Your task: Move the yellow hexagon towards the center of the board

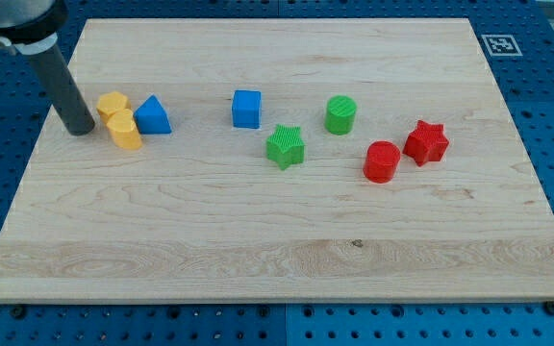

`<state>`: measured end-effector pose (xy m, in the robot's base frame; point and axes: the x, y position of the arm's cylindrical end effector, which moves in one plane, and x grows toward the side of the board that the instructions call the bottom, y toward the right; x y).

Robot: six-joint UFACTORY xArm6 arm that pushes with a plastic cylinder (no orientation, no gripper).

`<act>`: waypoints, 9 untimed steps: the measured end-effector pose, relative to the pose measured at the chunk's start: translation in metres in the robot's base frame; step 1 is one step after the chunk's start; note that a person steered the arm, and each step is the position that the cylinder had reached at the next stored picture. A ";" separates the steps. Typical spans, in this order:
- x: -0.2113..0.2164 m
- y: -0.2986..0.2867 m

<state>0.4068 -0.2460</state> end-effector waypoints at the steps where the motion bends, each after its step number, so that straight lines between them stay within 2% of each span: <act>1: -0.006 0.016; 3: -0.015 0.027; 5: -0.053 0.032; 6: -0.054 0.046; 8: -0.012 0.052; 9: -0.003 0.080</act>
<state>0.4035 -0.1656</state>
